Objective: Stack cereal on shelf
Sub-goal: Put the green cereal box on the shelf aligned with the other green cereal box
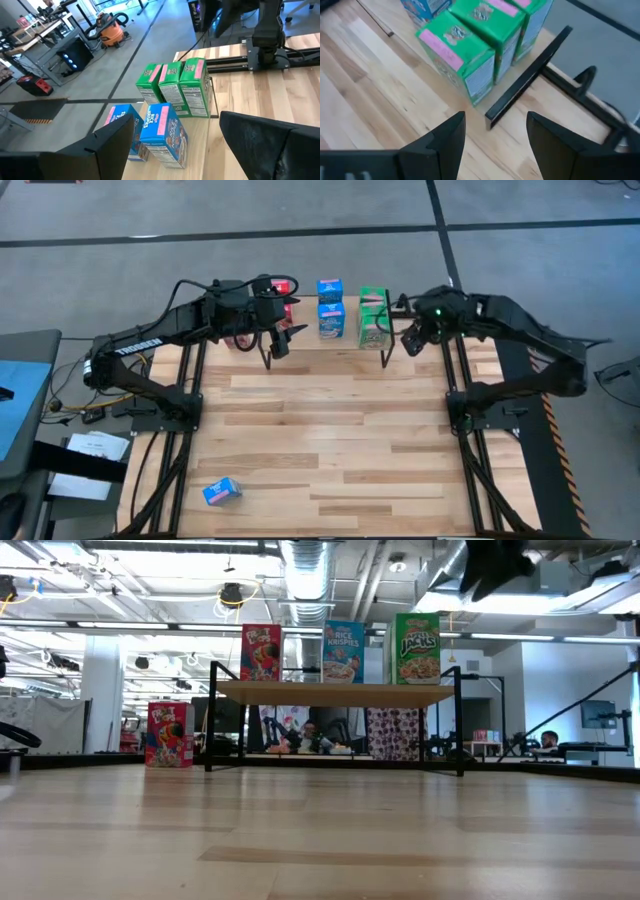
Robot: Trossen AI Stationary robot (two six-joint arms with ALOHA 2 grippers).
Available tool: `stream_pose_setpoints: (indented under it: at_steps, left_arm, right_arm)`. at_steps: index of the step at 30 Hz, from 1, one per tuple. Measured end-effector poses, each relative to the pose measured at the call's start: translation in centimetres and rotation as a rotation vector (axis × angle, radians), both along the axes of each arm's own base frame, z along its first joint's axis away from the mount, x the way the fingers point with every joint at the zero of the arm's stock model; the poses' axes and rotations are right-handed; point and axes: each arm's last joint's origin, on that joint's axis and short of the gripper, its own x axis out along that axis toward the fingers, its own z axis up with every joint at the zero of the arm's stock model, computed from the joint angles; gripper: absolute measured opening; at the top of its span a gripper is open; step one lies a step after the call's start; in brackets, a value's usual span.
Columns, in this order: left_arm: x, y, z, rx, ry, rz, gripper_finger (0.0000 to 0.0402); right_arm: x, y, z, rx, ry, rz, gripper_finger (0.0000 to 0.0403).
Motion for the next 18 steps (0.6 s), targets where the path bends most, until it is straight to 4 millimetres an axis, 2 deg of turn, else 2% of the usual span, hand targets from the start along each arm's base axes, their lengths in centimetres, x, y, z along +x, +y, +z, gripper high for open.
stream_pose_setpoints:
  at_steps: [4,11,14,18]
  left_arm:
    - [0.0,0.0,0.0,0.0,0.0,0.0,0.0286]
    - [0.0,0.0,0.0,0.0,0.0,0.0,0.0286]
    - [0.0,0.0,0.0,0.0,0.0,0.0,0.0286]
    - [0.0,0.0,0.0,0.004,0.003,-0.002,0.0286]
  right_arm:
    - [-0.1,0.7,-2.1,0.006,-0.053,0.007,0.0235]
    - [1.8,1.3,-5.1,-0.016,-0.151,0.054,0.0235]
    - [2.5,1.4,-6.4,-0.027,-0.109,0.032,0.0235]
    - [3.4,1.3,-7.1,-0.042,-0.072,0.007,0.0235]
